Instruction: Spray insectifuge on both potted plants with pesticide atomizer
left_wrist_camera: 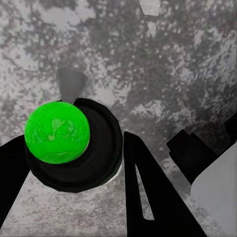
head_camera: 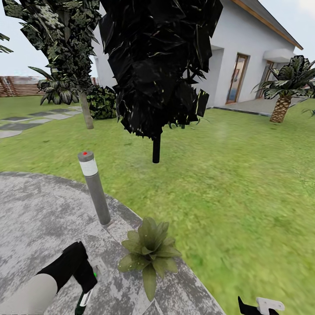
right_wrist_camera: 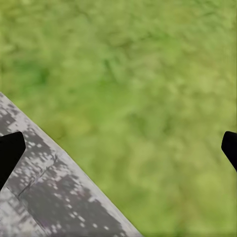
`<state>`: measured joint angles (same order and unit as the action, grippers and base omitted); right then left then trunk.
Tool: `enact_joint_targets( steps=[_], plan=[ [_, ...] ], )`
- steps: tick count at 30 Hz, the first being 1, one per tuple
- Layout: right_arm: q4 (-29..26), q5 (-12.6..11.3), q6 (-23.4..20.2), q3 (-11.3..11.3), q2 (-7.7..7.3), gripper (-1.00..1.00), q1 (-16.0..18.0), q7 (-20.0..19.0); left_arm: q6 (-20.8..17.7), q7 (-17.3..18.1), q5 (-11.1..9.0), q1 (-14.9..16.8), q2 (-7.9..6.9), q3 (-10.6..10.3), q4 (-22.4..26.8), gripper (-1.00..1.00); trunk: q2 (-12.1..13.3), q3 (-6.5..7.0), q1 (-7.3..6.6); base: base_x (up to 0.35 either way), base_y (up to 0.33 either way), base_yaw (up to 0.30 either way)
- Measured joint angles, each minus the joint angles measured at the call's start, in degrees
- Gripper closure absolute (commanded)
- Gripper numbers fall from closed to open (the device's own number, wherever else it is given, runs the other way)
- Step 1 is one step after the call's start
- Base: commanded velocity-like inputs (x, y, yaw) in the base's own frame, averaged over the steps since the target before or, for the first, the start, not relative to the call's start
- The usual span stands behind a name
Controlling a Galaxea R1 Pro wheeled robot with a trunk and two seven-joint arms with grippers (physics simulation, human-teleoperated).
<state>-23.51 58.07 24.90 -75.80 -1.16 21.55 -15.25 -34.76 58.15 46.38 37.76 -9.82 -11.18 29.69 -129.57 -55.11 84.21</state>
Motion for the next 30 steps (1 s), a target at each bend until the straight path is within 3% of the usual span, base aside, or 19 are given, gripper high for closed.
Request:
enact_joint_targets(
  steps=[4,12,18,22,30],
  plan=[
    [0.00,0.00,0.00,0.00,0.00,-1.00,0.00,0.00,-0.13,0.02,-0.01,1.84,0.05,-0.12,0.08,1.00,0.00,0.00,0.00,0.000,0.000,0.000],
    [0.00,0.00,0.00,0.00,0.00,-1.00,0.00,0.00,0.67,-2.17,1.53,0.04,0.03,-0.32,-1.01,1.00,0.00,0.00,0.00,0.000,0.000,0.000],
    [0.00,0.00,0.00,0.00,0.00,-1.00,0.00,0.00,0.54,-2.52,1.17,-0.41,0.54,0.26,0.74,1.00,0.00,0.00,0.00,0.000,0.000,0.000],
    [0.00,0.00,0.00,0.00,0.00,-1.00,0.00,0.00,-0.06,-1.68,0.79,0.05,1.32,0.27,6.47,1.00,0.00,0.00,0.00,0.000,0.000,0.000],
    [0.00,0.00,0.00,0.00,0.00,-1.00,0.00,0.00,0.97,3.79,1.52,-0.82,1.04,-0.57,6.61,1.00,0.00,0.00,0.00,0.000,0.000,0.000]
  ],
)
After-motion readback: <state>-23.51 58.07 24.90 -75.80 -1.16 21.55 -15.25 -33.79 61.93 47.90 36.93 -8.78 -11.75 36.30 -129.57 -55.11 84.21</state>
